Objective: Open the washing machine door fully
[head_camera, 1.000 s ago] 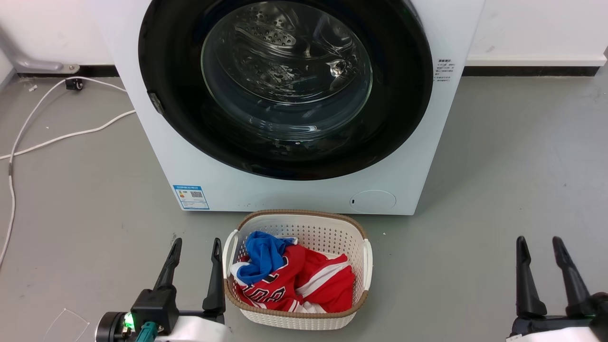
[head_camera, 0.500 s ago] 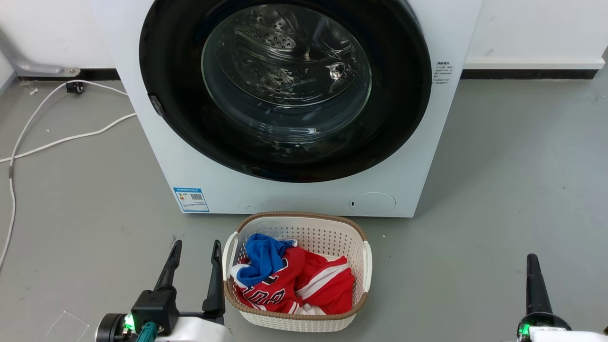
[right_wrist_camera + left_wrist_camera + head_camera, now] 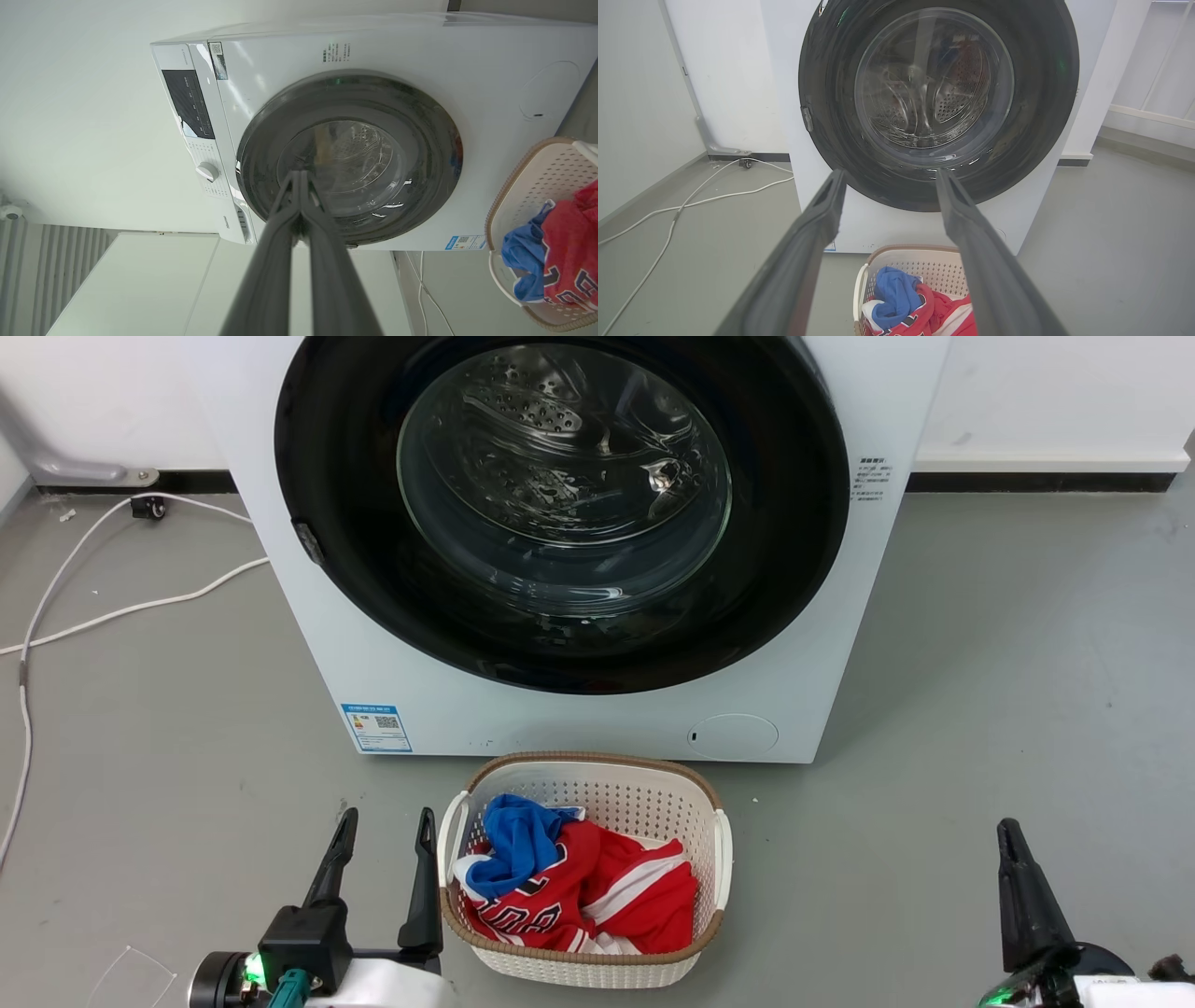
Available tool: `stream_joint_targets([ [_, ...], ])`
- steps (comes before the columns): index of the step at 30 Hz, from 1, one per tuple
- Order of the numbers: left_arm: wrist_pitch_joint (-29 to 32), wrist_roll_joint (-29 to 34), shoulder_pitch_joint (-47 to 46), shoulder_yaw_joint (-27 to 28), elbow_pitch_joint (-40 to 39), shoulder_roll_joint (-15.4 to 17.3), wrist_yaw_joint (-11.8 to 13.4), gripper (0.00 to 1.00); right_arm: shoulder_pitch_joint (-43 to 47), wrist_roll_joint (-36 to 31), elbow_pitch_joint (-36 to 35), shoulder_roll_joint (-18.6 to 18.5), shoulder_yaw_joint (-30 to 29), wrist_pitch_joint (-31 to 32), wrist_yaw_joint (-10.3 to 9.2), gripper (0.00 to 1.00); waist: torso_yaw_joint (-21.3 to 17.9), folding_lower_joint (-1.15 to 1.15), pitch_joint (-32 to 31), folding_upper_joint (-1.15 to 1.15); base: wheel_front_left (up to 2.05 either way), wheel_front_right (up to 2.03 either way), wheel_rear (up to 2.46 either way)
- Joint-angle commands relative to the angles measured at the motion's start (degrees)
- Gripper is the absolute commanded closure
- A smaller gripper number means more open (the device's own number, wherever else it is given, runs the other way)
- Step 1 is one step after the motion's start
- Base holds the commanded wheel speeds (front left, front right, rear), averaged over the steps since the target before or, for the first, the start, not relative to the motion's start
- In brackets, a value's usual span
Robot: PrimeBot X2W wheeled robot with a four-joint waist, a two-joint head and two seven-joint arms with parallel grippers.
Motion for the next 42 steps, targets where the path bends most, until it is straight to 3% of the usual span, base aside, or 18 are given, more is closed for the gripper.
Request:
stream_joint_targets([
  [1,-0.16,0.36,0.65,0.17,-0.1,-0.08,0.1,0.0,0.92,0.93,-0.67,-0.12,-0.3,1.35,0.0,1.0,-0.03,0.0,-0.03,0.0,0.0,0.0,0.0],
  [7,-0.16,0.4,0.74,0.07,-0.19,-0.08,0.01,0.0,1.81,1.16,-1.36,0.27,-2.22,5.46,0.0,1.0,-0.04,0.0,0.0,0.0,0.0,0.0,0.0],
  [19,-0.16,0.86,0.58,0.15,-0.29,-0.08,0.13,0.0,1.38,0.27,-0.45,0.82,-3.23,5.8,0.0,1.0,0.05,0.0,0.45,0.0,0.0,0.0,0.0],
  [25,-0.16,1.02,-0.54,-0.18,-0.7,-0.08,0.2,0.0,-1.36,1.77,1.2,0.83,-6.55,6.53,0.01,1.0,0.44,0.0,1.77,0.0,0.0,0.0,0.0],
  [34,-0.16,1.97,-4.56,0.01,-2.37,-0.08,-0.56,0.0,-13.67,3.69,6.61,-1.58,-14.18,10.5,0.0,1.0,1.0,0.0,8.34,0.0,0.0,0.0,0.0],
  [42,-0.15,2.84,-10.95,-0.28,-5.19,-0.09,-1.15,0.0,-32.98,5.38,16.77,-8.3,-17.67,18.12,0.0,1.0,1.8,0.0,18.54,0.0,0.0,0.0,0.0],
])
